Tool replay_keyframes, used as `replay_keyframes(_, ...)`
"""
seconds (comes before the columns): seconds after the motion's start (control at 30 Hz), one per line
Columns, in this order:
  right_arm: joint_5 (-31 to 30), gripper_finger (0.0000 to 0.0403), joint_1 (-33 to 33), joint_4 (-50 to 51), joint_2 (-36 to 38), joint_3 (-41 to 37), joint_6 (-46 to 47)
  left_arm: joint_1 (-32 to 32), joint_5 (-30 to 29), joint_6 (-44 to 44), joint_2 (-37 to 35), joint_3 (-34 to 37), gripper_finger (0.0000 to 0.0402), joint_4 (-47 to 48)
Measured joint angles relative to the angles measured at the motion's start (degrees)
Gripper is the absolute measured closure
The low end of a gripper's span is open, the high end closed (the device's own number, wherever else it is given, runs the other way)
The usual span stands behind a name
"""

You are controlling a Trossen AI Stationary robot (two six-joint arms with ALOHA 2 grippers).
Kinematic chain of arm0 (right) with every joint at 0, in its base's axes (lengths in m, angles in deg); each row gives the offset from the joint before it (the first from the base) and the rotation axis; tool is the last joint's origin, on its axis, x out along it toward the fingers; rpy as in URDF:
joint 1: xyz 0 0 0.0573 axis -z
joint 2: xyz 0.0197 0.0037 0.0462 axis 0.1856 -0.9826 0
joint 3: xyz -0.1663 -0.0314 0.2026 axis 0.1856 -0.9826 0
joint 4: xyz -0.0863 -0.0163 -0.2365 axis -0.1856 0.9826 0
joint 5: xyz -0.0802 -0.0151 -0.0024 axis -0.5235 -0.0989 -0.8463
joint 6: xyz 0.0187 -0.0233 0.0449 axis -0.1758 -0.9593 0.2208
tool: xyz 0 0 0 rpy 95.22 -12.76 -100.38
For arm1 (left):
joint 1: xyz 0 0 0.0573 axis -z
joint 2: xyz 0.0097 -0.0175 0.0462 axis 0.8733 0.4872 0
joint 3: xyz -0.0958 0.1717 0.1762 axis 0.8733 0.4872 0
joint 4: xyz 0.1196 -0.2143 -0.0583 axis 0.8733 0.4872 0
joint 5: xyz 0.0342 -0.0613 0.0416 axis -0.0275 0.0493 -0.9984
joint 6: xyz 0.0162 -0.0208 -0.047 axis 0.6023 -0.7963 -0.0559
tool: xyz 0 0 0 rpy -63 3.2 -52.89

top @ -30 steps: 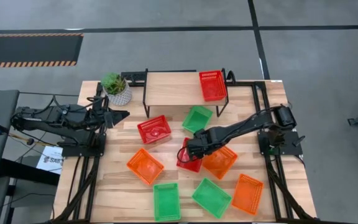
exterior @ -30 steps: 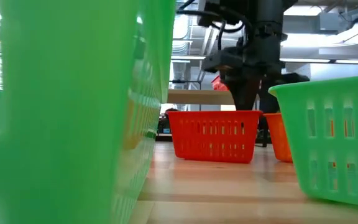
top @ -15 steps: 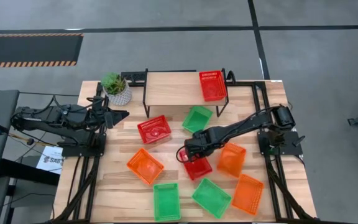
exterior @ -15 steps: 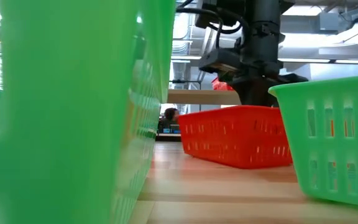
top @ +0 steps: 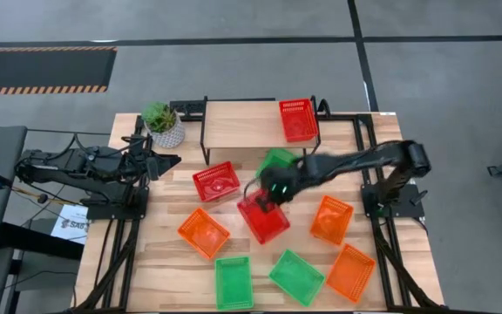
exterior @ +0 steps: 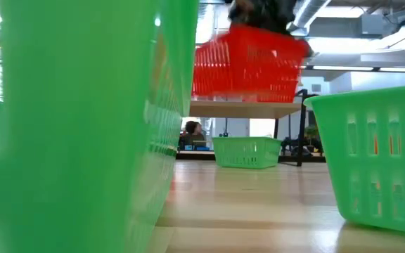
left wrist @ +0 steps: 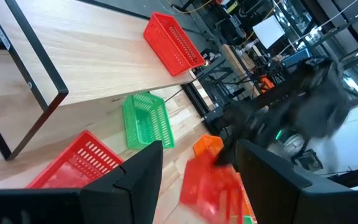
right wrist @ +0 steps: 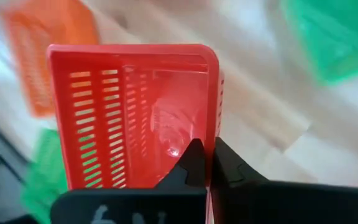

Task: Stack baskets on shelf by color
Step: Stack the right red bin on top of the red bin on the shelf

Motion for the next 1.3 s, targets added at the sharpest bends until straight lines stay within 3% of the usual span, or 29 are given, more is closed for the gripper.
replay_keyframes(0.33, -3.09, 0.0399, 19.99, 2.4, 20.43, 0.08, -8.33, 0.0, 0.02, 0.0, -0.01, -0.02, 0.0209, 0.05)
replay_keyframes(0.5, 2.58, 0.04, 34.67, 2.45, 24.28, 0.08, -14.79, 0.0, 0.02, 0.0, 0.01, -0.02, 0.0209, 0.09)
replay_keyframes(0.7, 14.62, 0.0398, 48.38, 2.23, 21.92, 0.08, -22.62, -0.01, 0.02, 0.0, 0.01, -0.02, 0.0209, 0.09)
replay_keyframes(0.9, 24.59, 0.0398, 56.3, 3.26, 16.18, 3.38, -28.36, -0.02, -0.1, 0.02, 0.01, 0.0, 0.0209, 0.12)
replay_keyframes(1.1, 25.52, 0.0398, 58.75, 8.55, 10.12, 9.78, -34.67, -0.02, -0.26, 0.0, 0.0, -0.02, 0.0209, 0.11)
replay_keyframes(1.3, 25.34, 0.0398, 58.73, 12.76, 6.7, 11.14, -38.89, -0.02, -0.35, -0.04, 0.0, -0.02, 0.0209, 0.11)
